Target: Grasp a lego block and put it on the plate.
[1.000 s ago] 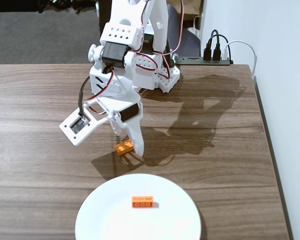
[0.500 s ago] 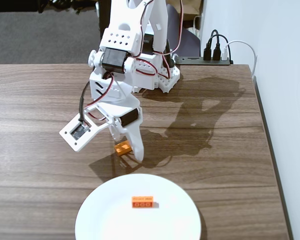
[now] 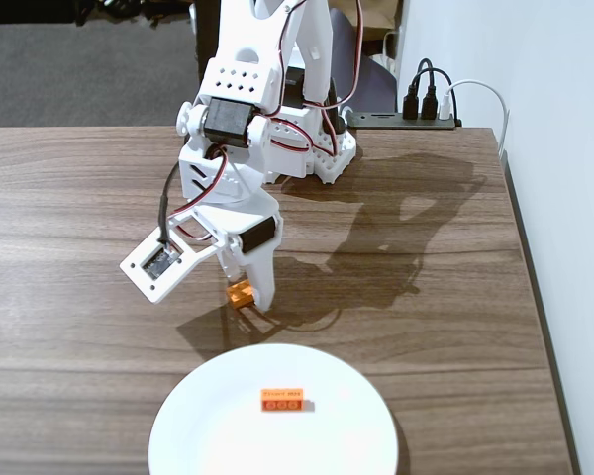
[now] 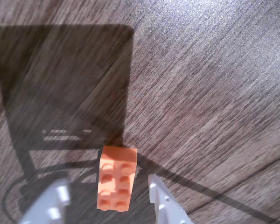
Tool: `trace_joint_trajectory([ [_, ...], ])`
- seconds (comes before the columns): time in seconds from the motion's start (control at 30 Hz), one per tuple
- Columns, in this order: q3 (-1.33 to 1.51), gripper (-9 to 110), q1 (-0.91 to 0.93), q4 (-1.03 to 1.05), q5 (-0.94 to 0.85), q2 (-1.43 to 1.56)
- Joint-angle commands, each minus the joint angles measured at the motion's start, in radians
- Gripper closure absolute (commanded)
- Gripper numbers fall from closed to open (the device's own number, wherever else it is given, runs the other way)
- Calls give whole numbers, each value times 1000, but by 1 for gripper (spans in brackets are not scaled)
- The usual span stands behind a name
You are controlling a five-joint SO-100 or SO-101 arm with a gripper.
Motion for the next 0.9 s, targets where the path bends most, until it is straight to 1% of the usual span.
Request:
trace_joint_trajectory([
  [0.0, -3, 87, -8, -18, 0, 3],
  [0.2, 5, 89, -6, -29, 2, 5],
  [0.43, 9, 97, -8, -35, 2, 9],
  [0.7, 14, 97, -9, -35, -8, 17],
  [0.87, 14, 97, -18, -14, -77, 44],
])
